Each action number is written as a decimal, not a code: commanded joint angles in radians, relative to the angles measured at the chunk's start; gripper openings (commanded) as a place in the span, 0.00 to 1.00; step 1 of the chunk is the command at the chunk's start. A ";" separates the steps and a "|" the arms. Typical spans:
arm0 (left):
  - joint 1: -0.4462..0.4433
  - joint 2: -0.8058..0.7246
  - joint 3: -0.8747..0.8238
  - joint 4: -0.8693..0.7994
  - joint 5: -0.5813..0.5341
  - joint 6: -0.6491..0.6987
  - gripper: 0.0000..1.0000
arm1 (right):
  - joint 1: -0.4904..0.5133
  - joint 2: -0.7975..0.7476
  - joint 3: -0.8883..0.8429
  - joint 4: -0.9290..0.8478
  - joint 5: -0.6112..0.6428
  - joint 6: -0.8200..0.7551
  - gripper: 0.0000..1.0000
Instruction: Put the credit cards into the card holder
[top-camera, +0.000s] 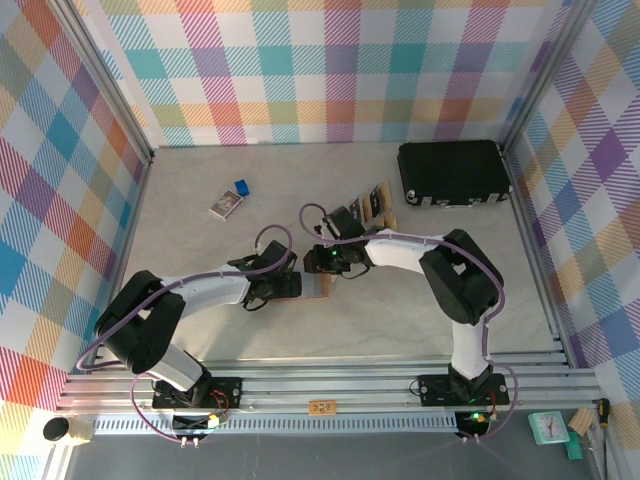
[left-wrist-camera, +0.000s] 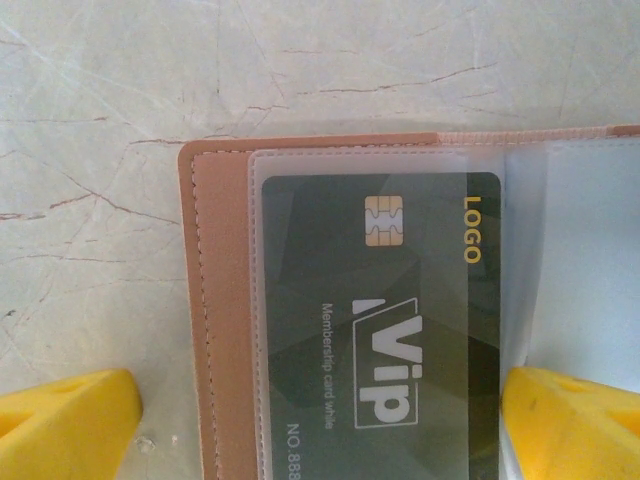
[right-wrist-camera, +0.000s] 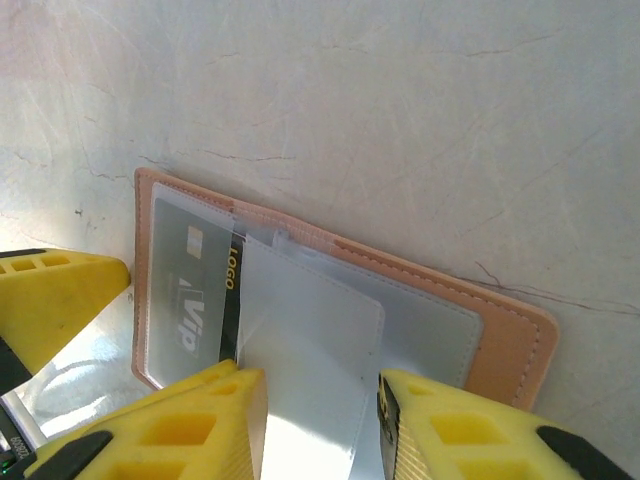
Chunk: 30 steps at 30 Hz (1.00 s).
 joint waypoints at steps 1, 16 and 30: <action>-0.004 0.019 -0.032 -0.014 0.006 -0.008 0.94 | -0.002 0.035 -0.007 0.022 -0.042 0.021 0.36; -0.004 -0.024 -0.023 -0.017 0.002 -0.010 1.00 | -0.001 0.015 -0.010 0.055 -0.113 0.057 0.35; 0.118 -0.374 -0.003 -0.153 -0.028 -0.038 1.00 | 0.090 0.014 0.135 -0.042 -0.087 0.092 0.55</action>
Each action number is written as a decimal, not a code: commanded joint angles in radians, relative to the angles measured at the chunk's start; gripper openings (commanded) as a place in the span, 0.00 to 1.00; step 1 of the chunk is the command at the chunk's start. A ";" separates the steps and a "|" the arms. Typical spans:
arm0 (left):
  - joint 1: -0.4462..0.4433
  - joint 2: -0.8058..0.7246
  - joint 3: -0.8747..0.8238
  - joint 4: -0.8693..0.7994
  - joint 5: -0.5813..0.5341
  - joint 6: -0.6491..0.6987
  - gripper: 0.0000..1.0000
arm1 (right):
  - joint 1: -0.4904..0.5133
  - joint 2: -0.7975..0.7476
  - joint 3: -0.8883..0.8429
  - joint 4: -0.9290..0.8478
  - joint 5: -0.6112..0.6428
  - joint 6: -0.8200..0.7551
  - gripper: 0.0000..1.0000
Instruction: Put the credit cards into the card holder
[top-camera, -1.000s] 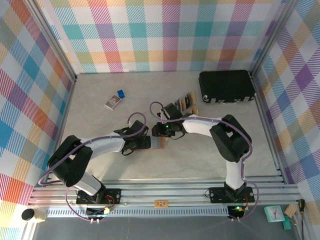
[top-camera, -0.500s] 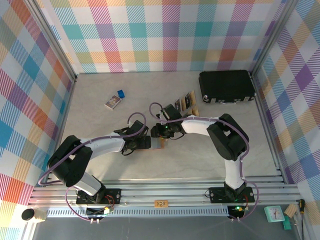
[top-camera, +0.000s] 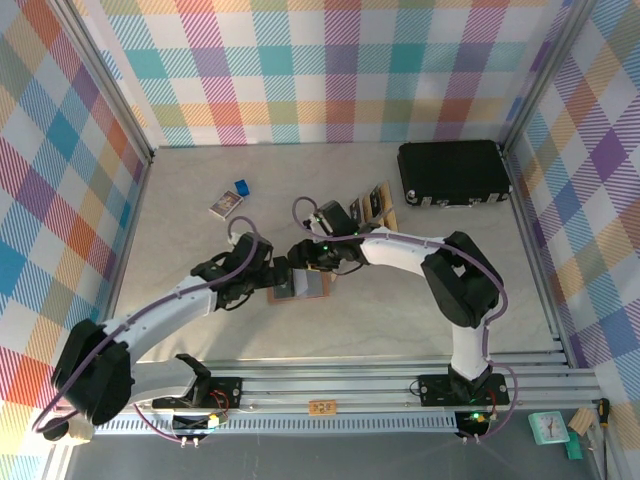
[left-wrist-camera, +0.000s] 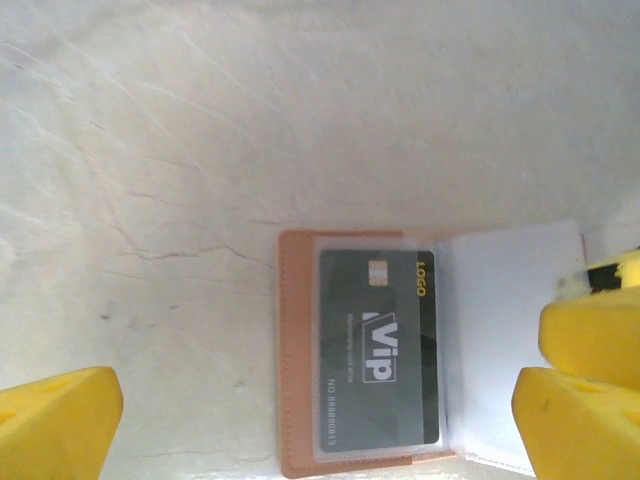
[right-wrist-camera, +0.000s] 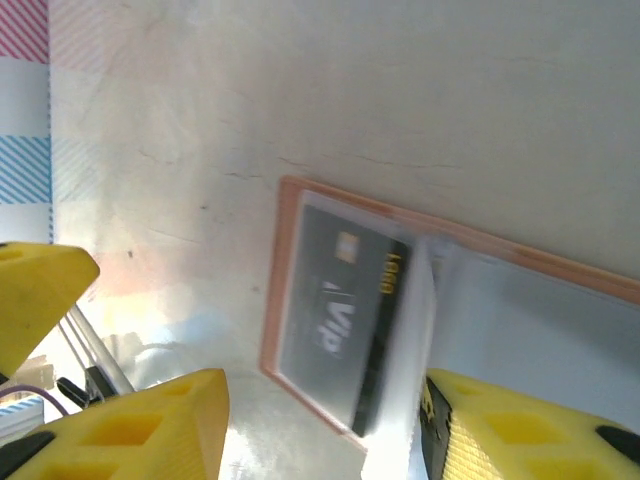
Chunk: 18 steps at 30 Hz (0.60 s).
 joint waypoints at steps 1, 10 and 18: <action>0.049 -0.043 -0.004 -0.019 0.005 -0.023 1.00 | 0.049 0.048 0.076 -0.051 -0.012 0.016 0.55; 0.131 -0.115 -0.062 -0.007 0.060 -0.039 1.00 | 0.114 0.209 0.250 -0.108 0.041 0.047 0.55; 0.145 -0.123 -0.075 -0.006 0.081 -0.030 1.00 | 0.117 0.253 0.296 -0.125 0.024 0.046 0.55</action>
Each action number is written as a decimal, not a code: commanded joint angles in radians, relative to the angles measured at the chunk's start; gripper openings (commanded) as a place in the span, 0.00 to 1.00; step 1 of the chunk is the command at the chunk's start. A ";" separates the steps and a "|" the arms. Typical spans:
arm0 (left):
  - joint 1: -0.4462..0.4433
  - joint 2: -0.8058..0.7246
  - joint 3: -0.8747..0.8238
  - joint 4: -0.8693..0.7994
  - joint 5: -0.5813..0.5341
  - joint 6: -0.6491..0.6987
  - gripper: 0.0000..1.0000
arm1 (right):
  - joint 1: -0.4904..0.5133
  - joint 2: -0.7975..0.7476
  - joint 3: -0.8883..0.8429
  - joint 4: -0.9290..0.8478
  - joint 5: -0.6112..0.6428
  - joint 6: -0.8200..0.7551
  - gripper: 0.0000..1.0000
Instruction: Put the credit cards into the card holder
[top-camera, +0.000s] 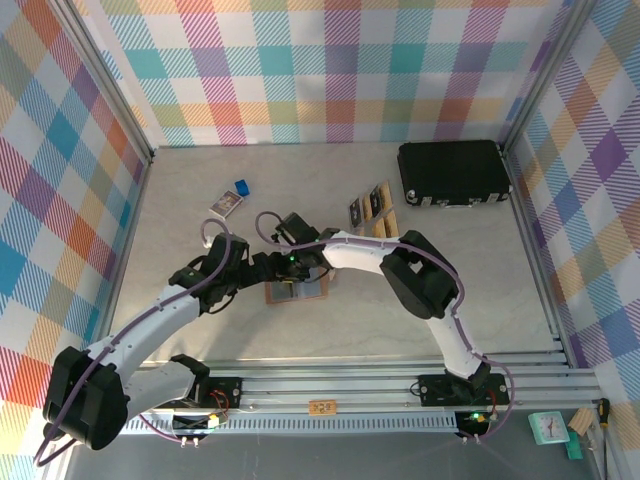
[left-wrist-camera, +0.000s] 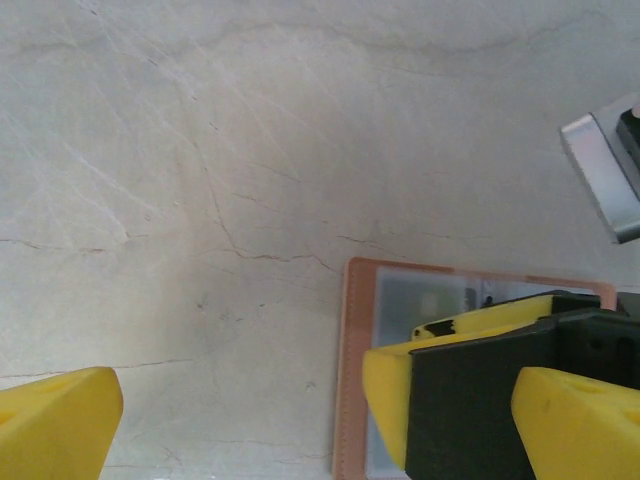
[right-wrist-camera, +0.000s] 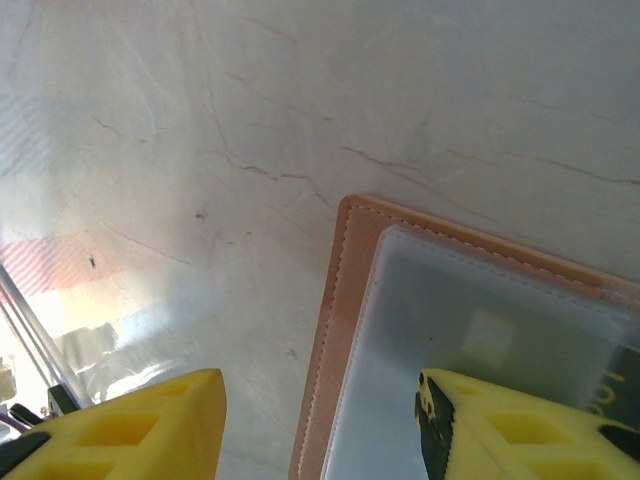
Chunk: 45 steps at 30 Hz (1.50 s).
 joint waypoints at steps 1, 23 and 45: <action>0.009 -0.008 -0.014 0.018 0.024 -0.001 1.00 | 0.001 -0.008 0.039 -0.048 -0.017 -0.008 0.55; 0.009 0.128 0.003 0.055 0.058 0.064 1.00 | -0.199 -0.282 0.063 -0.568 0.527 -0.385 0.52; 0.009 0.220 0.003 0.108 0.077 0.059 1.00 | -0.241 -0.106 0.132 -0.670 0.770 -0.449 0.38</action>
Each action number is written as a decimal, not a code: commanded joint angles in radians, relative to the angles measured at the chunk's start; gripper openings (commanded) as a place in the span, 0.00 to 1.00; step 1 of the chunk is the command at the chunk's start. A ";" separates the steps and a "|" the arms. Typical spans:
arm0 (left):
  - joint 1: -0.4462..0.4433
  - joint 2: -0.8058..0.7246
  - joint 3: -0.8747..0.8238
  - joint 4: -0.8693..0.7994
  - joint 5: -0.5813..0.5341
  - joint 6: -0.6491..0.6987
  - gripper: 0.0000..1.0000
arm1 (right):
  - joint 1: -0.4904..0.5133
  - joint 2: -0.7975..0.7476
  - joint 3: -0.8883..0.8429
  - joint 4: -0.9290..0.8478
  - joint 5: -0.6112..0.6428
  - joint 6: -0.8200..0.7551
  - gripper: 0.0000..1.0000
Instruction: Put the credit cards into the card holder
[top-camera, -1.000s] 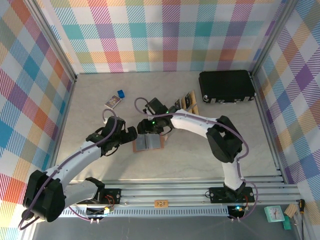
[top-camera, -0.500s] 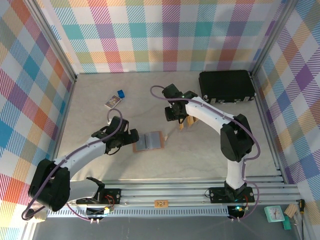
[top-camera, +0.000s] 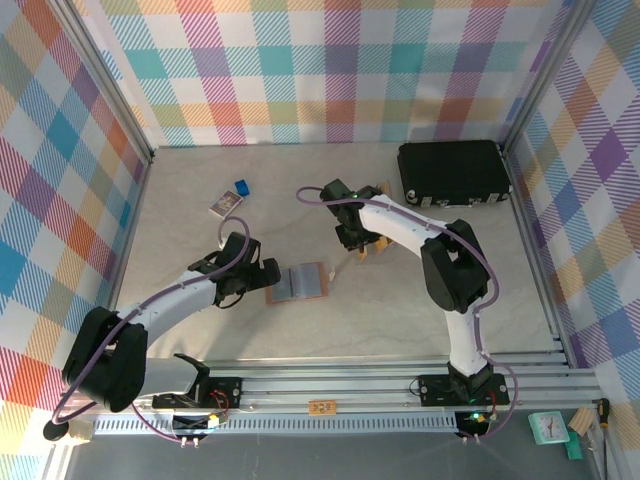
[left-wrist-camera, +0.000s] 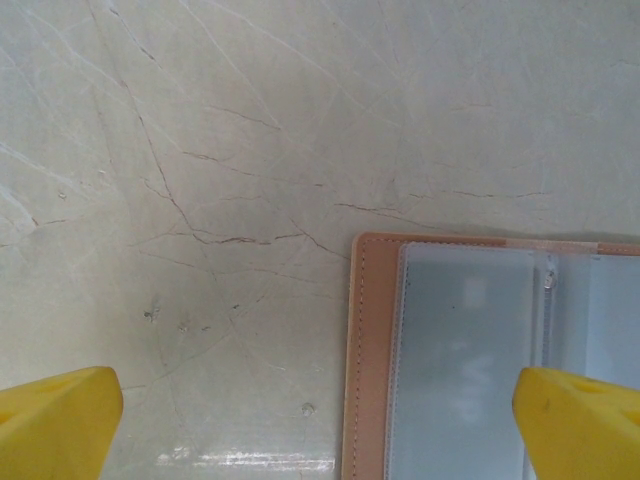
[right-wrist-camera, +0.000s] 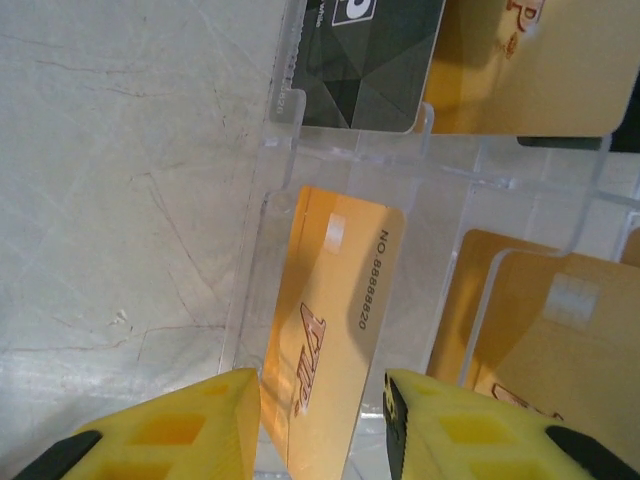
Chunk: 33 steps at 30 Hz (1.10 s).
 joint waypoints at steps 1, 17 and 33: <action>0.007 0.011 0.003 0.015 0.011 0.010 1.00 | -0.012 0.023 0.031 -0.023 0.014 -0.012 0.38; 0.007 0.034 -0.002 0.030 0.012 0.008 1.00 | -0.048 0.018 0.025 0.013 -0.105 0.011 0.25; 0.006 0.036 -0.002 0.040 0.024 0.011 1.00 | -0.082 -0.029 0.017 0.020 -0.191 0.027 0.02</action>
